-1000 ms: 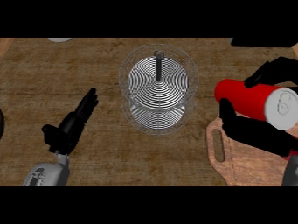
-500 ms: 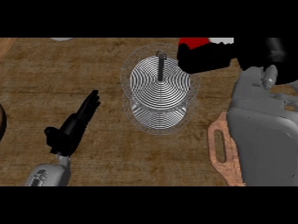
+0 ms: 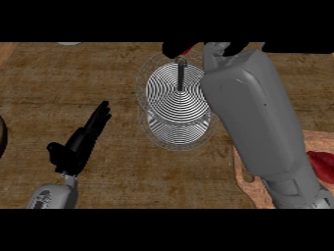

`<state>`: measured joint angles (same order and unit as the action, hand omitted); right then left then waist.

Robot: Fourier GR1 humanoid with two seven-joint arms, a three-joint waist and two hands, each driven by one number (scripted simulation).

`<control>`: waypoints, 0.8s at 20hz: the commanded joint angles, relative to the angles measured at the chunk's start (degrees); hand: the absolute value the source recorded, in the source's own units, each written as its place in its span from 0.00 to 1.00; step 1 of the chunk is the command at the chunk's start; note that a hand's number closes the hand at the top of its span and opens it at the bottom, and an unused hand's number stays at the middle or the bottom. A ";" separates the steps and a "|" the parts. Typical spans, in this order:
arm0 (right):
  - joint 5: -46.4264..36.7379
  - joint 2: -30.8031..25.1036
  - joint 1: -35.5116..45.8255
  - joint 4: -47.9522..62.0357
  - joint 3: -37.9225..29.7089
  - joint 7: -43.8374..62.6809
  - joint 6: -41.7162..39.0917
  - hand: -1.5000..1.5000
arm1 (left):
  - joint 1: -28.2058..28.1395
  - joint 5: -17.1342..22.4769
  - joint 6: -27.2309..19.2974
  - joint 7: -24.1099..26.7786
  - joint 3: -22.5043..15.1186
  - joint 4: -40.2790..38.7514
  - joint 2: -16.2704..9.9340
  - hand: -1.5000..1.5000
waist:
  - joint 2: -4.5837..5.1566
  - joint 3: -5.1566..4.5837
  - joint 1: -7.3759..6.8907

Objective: Pick the can from the cutting board and place it in the tiered basket

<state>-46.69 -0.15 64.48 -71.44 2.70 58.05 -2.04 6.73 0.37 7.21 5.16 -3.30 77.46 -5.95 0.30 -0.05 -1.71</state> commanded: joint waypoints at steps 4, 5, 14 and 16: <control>8.80 0.15 5.89 14.66 1.69 -2.25 13.89 1.00 | 3.52 -0.36 -0.30 -0.82 0.74 -2.28 0.36 0.50 | 0.10 0.00 -0.04; 10.81 0.15 6.23 16.79 4.37 -1.56 17.13 1.00 | -1.62 -1.07 1.24 2.27 -1.09 -0.26 -0.11 0.50 | 0.12 -0.01 -1.03; 27.01 0.15 6.44 18.69 -1.11 4.40 23.27 0.00 | 1.70 -0.75 0.31 0.44 0.68 -2.34 -0.10 0.50 | 0.05 0.00 -0.49; 28.77 0.15 6.97 18.53 -0.81 3.75 27.48 0.00 | -1.10 0.50 3.44 1.71 0.58 0.38 -2.03 0.50 | -0.17 0.01 -0.75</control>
<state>-23.00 -0.15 70.43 -53.65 2.31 57.62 18.45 7.66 -0.26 7.87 5.25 -3.20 76.80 -6.05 0.28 -0.04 -2.26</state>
